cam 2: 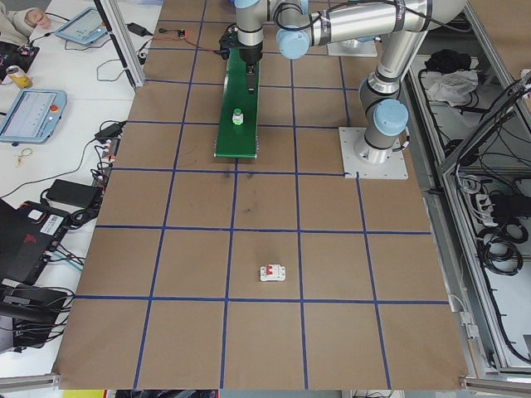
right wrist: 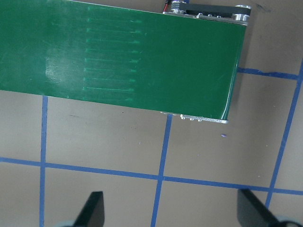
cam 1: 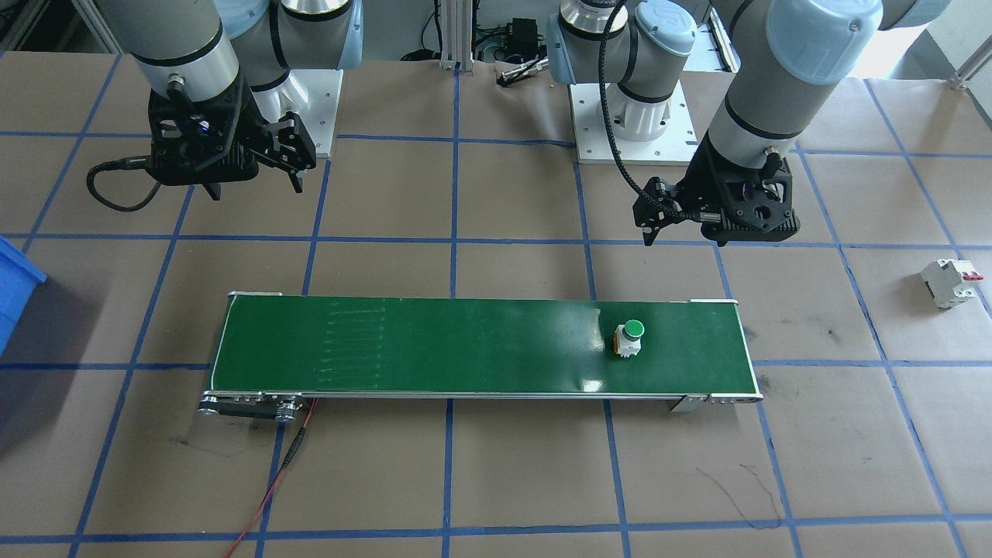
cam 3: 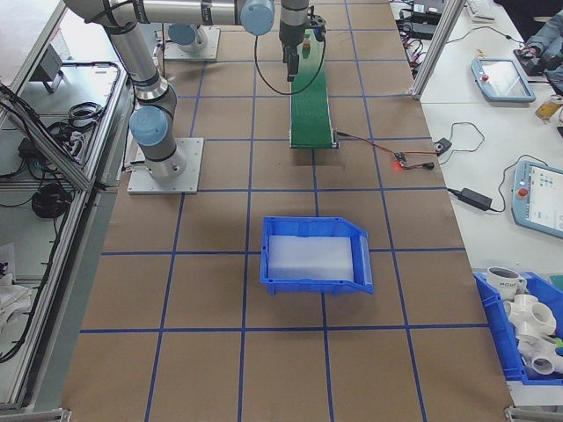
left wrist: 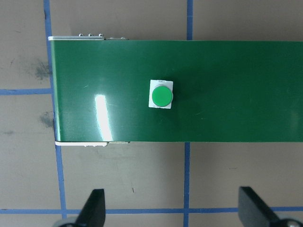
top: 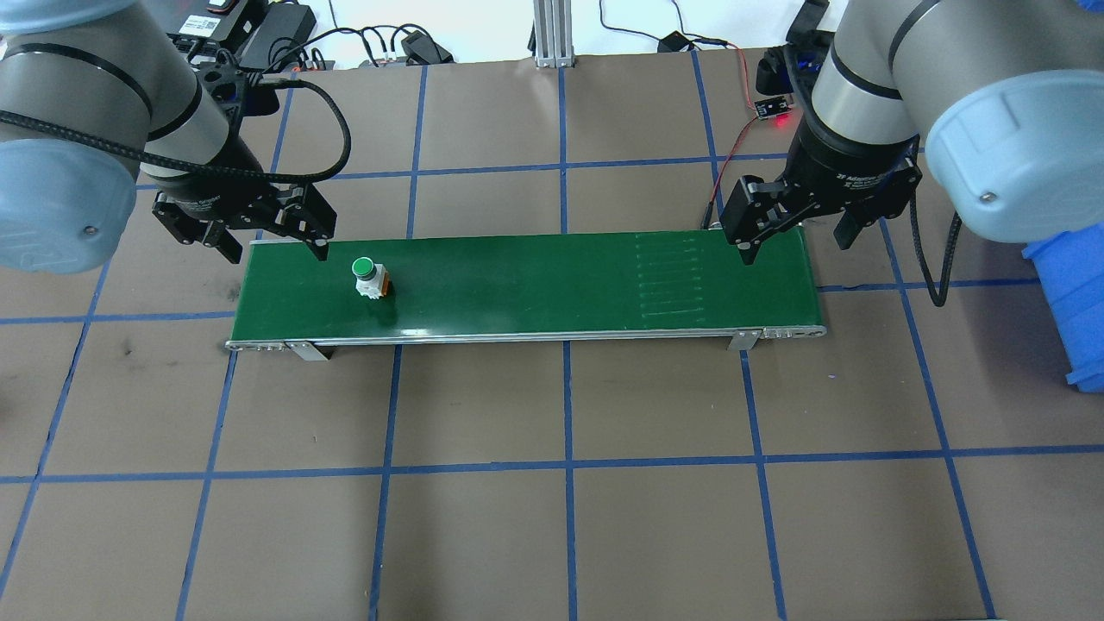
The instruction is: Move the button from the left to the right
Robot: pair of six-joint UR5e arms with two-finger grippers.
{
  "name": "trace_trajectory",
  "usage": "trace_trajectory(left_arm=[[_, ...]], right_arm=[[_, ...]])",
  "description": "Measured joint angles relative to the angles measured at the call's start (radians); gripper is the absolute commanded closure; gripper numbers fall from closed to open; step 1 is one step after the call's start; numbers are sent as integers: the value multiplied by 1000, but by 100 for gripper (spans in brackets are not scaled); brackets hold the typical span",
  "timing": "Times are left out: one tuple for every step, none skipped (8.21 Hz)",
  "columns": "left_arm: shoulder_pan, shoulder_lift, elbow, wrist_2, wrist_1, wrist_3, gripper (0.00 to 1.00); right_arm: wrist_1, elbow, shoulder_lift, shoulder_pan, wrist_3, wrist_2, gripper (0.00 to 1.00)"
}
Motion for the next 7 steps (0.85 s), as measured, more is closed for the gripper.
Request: trace_trajectory(left_arm=[[0, -1, 0, 2, 0, 0, 0], [-1, -1, 0, 3, 0, -1, 0], [-1, -2, 1, 3, 0, -1, 0], [-1, -2, 1, 4, 0, -1, 0], [-1, -1, 1, 4, -2, -1, 0], [0, 1, 2, 5, -3, -1, 0], [1, 0, 2, 5, -4, -1, 0]], right_arm=[[-9, -5, 14, 0, 4, 15, 0], [-40, -9, 37, -1, 4, 28, 0], [-102, -10, 77, -1, 3, 35, 0], [-161, -10, 119, -1, 2, 38, 0], [-199, -8, 161, -1, 0, 43, 0], [-232, -2, 200, -1, -3, 57, 0], [-268, 2, 243, -2, -7, 71, 0]])
